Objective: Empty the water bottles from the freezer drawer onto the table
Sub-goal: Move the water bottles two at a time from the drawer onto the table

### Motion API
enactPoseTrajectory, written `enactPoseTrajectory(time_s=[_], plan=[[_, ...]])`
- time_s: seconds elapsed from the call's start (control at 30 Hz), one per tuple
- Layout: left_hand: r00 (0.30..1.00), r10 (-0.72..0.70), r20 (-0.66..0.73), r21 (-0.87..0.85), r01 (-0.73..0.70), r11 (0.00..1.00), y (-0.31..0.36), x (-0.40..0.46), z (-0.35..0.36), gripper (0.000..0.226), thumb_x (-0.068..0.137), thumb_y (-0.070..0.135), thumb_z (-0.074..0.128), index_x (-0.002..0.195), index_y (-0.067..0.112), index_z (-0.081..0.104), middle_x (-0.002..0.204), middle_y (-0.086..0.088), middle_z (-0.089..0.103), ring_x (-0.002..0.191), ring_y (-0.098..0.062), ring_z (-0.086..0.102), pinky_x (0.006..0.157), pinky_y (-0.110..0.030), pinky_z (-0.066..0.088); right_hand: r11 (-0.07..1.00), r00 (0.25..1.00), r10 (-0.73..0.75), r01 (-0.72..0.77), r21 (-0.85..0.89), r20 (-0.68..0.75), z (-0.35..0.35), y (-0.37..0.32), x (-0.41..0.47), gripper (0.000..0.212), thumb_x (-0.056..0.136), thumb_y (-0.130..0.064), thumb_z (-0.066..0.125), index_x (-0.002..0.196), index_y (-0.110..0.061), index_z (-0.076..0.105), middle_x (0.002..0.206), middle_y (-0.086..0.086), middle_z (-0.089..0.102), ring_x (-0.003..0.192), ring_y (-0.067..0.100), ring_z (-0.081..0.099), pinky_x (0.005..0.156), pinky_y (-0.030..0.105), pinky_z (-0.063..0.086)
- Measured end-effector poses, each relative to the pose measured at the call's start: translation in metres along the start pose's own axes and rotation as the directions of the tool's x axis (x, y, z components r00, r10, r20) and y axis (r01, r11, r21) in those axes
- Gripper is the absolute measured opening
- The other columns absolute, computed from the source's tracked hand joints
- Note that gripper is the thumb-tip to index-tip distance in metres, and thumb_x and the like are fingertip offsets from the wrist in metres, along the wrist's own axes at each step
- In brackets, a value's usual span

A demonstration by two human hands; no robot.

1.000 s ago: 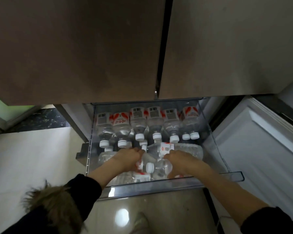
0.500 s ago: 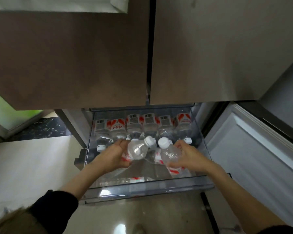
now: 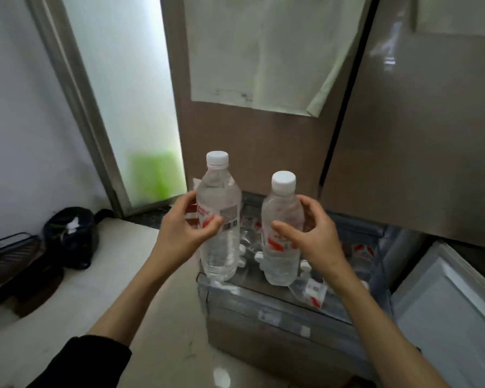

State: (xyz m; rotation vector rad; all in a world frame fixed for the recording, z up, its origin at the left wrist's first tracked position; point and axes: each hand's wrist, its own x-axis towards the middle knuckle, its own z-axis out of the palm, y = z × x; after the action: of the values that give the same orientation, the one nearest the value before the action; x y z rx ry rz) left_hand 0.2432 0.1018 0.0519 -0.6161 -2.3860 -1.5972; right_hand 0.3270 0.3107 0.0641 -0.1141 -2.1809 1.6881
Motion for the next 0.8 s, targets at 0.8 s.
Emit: enactPoseTrajectory(time_s=[0.8], plan=[[0.547,-0.34,-0.765,0.089,0.612,0.786,-0.152,-0.304,-0.558,0.056,0.075,0.029,0.071,0.125,0.02,0.047,0.107,0.011,0.057,0.087,0.007,0.052,0.07,-0.009,0.039,0.971,0.552,-0.241,0.133,0.2,0.798,0.641,-0.153,-0.142,0.057,0.064,-0.043,0.076,0.114,-0.022,0.057,0.103,-0.009,0.066,0.095,0.007,0.064,0.087,0.034,0.054]])
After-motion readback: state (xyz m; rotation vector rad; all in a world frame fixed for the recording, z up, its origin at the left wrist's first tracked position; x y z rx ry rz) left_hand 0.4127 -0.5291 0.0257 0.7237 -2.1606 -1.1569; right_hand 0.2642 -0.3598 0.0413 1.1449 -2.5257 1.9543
